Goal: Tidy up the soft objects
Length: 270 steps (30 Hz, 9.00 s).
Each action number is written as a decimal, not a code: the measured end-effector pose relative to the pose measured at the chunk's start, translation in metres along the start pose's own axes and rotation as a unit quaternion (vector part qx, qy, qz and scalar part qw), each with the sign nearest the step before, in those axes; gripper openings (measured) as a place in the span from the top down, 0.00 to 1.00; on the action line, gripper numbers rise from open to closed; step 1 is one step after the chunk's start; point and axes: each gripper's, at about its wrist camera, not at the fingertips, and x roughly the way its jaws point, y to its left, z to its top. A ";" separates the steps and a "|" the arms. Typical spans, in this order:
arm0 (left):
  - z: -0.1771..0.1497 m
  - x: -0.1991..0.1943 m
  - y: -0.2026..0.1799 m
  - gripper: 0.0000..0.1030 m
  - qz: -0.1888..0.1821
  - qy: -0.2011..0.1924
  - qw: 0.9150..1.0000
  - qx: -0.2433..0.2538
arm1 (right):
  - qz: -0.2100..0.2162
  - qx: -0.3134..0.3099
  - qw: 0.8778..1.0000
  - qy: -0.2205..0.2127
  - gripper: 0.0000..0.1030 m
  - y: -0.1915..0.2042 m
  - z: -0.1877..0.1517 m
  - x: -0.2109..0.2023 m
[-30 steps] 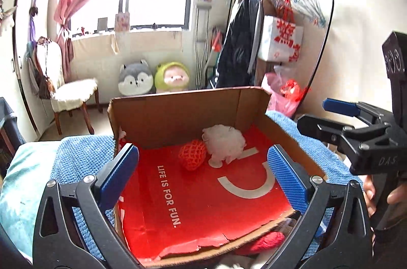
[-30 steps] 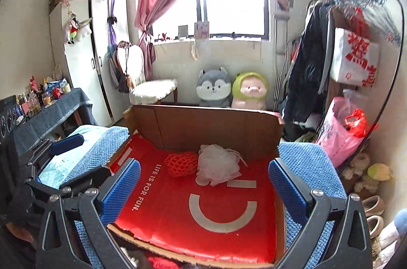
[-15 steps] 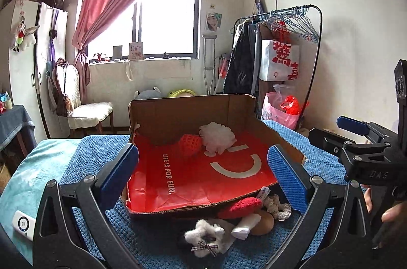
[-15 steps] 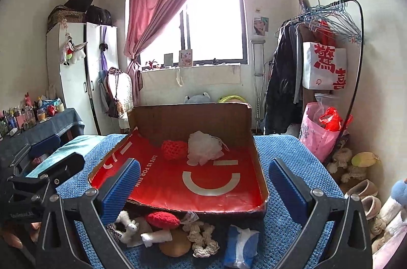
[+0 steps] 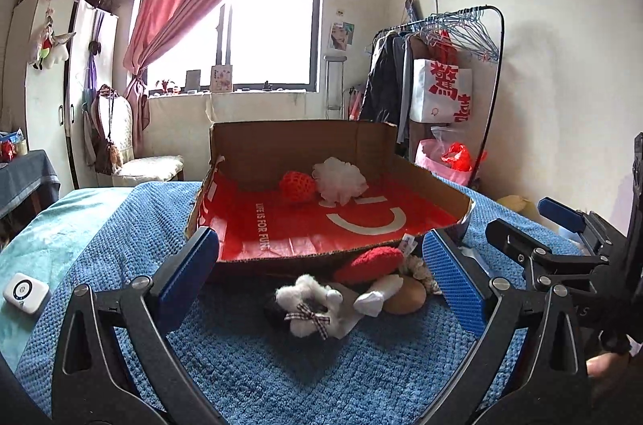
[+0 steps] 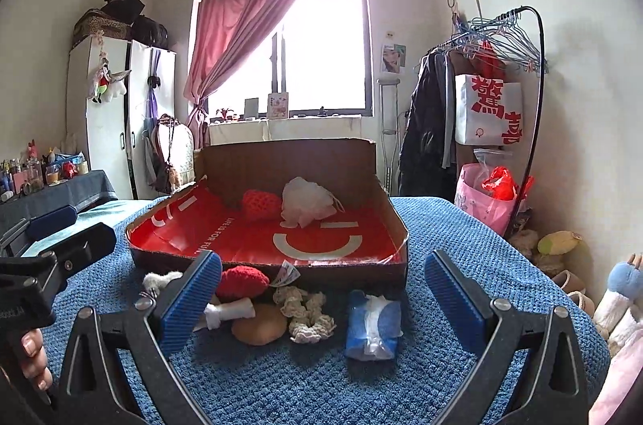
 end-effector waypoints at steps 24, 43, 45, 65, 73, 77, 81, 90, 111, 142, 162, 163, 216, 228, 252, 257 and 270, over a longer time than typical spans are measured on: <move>-0.055 0.020 0.007 0.00 0.026 0.073 0.997 -0.024 | -0.012 0.019 0.998 0.062 0.00 0.001 -0.051 0.024; -0.061 0.026 0.007 0.00 0.025 0.096 0.995 -0.029 | -0.018 0.017 0.997 0.073 0.00 0.000 -0.056 0.025; -0.060 0.027 0.007 0.00 0.025 0.097 0.995 -0.030 | -0.017 0.019 0.997 0.074 0.00 0.000 -0.056 0.025; -0.036 0.049 0.023 0.00 0.017 0.152 0.988 -0.022 | -0.001 0.040 0.992 0.116 0.00 -0.020 -0.030 0.039; -0.024 0.074 0.032 0.00 -0.017 0.184 0.983 -0.026 | -0.008 0.040 0.985 0.170 0.00 -0.036 -0.019 0.065; -0.021 0.083 0.032 0.00 -0.025 0.191 0.981 -0.013 | -0.007 0.037 0.981 0.192 0.00 -0.043 -0.017 0.076; -0.019 0.087 0.032 0.00 -0.042 0.197 0.979 -0.006 | -0.011 0.026 0.977 0.211 0.00 -0.045 -0.018 0.083; -0.014 0.092 0.014 0.05 -0.071 0.203 0.974 0.069 | -0.017 0.017 0.968 0.250 0.01 -0.052 -0.024 0.097; -0.023 0.097 0.020 0.66 -0.101 0.228 0.966 0.067 | 0.024 0.036 0.970 0.239 0.71 -0.056 -0.013 0.086; -0.016 0.097 0.019 0.69 -0.119 0.221 0.960 0.125 | 0.021 0.024 0.971 0.239 0.69 -0.055 -0.019 0.082; -0.019 0.094 0.026 0.57 -0.149 0.233 0.955 0.104 | 0.022 0.031 0.963 0.268 0.69 -0.057 -0.038 0.089; -0.020 0.093 0.026 0.41 -0.150 0.233 0.955 0.106 | 0.022 0.032 0.963 0.268 0.68 -0.057 -0.038 0.089; -0.033 0.101 0.059 0.37 -0.085 0.249 0.955 0.139 | 0.034 0.026 0.963 0.267 0.29 -0.055 -0.044 0.087; -0.030 0.096 0.062 0.70 -0.094 0.254 0.957 0.107 | 0.045 0.016 0.972 0.232 0.71 -0.051 -0.028 0.073; 0.034 0.090 0.062 0.70 -0.111 0.200 0.970 0.079 | 0.079 -0.020 0.982 0.172 0.71 -0.029 0.049 0.100; 0.019 0.080 0.061 0.70 -0.122 0.218 0.965 0.078 | 0.084 -0.006 0.978 0.188 0.71 -0.034 0.039 0.094; -0.045 0.084 0.065 0.69 -0.107 0.289 0.949 0.070 | 0.047 0.003 0.959 0.281 0.65 -0.044 -0.030 0.099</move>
